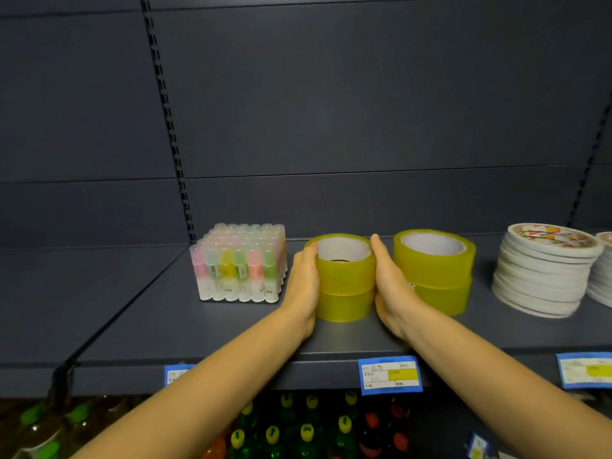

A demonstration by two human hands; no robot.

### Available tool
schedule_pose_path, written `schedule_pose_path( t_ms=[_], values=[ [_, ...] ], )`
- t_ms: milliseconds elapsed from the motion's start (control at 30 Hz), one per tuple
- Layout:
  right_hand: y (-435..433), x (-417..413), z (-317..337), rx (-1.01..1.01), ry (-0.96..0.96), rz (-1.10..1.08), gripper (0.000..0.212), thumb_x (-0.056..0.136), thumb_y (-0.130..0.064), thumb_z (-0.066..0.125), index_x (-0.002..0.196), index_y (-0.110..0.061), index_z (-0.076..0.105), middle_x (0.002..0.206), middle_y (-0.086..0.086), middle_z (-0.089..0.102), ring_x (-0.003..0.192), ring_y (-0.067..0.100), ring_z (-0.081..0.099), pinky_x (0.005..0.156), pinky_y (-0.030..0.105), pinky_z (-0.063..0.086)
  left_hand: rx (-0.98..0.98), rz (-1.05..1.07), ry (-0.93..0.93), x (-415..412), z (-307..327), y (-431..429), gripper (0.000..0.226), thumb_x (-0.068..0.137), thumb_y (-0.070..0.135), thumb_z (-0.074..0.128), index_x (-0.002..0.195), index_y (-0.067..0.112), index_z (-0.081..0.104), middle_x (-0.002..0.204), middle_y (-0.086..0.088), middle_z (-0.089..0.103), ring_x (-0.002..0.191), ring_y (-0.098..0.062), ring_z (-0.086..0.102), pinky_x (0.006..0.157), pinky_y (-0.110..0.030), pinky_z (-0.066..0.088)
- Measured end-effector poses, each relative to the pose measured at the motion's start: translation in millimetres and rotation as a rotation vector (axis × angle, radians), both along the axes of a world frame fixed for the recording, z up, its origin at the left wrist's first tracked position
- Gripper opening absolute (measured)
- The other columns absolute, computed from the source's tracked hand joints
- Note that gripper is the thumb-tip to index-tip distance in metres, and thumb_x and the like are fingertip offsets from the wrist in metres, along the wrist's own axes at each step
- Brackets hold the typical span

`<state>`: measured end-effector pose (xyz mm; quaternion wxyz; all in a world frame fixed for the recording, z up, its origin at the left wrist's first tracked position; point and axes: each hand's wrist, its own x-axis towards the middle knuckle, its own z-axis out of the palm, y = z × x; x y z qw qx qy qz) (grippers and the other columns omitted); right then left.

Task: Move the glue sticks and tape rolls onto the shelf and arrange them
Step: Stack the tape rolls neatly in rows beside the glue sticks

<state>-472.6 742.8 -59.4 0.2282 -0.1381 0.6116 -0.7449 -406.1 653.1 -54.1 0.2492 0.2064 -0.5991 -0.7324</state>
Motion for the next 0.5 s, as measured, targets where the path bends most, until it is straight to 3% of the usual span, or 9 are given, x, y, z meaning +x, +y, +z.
schedule_pose_path(
  t_ms=[100,233,300,400,467,500],
  values=[
    [-3.4,2.4,-3.2,-0.025,-0.014,-0.057,0.048,0.093,-0.058,0.036,0.085,-0.024,0.069,0.07,-0.006,0.073,0.078,0.014,0.067,0.056,0.028,0.05,0.011,0.009,0.013,1.5,-2.4,0.4,0.044,0.092,0.043,0.04,0.124,0.017,0.056,0.12,-0.008,0.063,0.111,-0.026,0.06,0.1,-0.047,0.046],
    [-5.5,5.5,-1.3,-0.001,0.005,-0.098,0.049,0.093,-0.06,0.034,0.082,-0.026,0.067,0.064,-0.008,0.072,0.073,0.013,0.066,0.052,0.025,0.049,0.007,0.022,-0.006,4.9,-1.0,2.3,0.044,0.092,0.043,0.04,0.125,0.018,0.055,0.121,-0.008,0.062,0.111,-0.026,0.059,0.099,-0.047,0.046],
    [-3.8,6.8,1.2,0.03,0.026,-0.093,0.051,0.093,-0.06,0.032,0.093,-0.024,0.068,0.077,-0.005,0.071,0.079,0.014,0.065,0.06,0.028,0.049,0.001,0.0,-0.011,8.3,3.1,2.4,0.041,0.095,0.041,0.039,0.124,0.017,0.056,0.121,-0.008,0.063,0.11,-0.025,0.06,0.099,-0.046,0.047],
    [2.5,6.4,5.5,0.106,0.119,-0.066,0.056,0.095,-0.058,0.028,0.126,-0.021,0.057,0.117,0.003,0.064,0.107,0.019,0.058,0.091,0.034,0.045,-0.024,-0.1,-0.018,19.9,11.3,1.1,0.043,0.098,0.045,0.034,0.125,0.019,0.055,0.122,-0.006,0.064,0.108,-0.021,0.061,0.095,-0.038,0.048],
    [9.0,8.2,9.3,0.143,0.226,-0.093,0.051,0.097,-0.053,0.028,0.132,-0.021,0.051,0.13,0.002,0.057,0.113,0.017,0.052,0.099,0.034,0.037,-0.072,-0.123,0.005,33.3,15.5,-2.0,0.048,0.097,0.048,0.033,0.129,0.018,0.051,0.121,0.009,0.062,0.104,-0.006,0.059,0.091,-0.025,0.043],
    [12.1,10.5,11.3,0.139,0.272,-0.101,0.049,0.099,-0.049,0.029,0.133,-0.021,0.05,0.134,0.001,0.054,0.116,0.016,0.051,0.101,0.034,0.035,-0.109,-0.127,0.023,42.4,18.1,-4.0,0.045,0.096,0.049,0.033,0.133,0.026,0.047,0.119,0.019,0.057,0.102,0.002,0.056,0.094,-0.02,0.037]
  ],
)
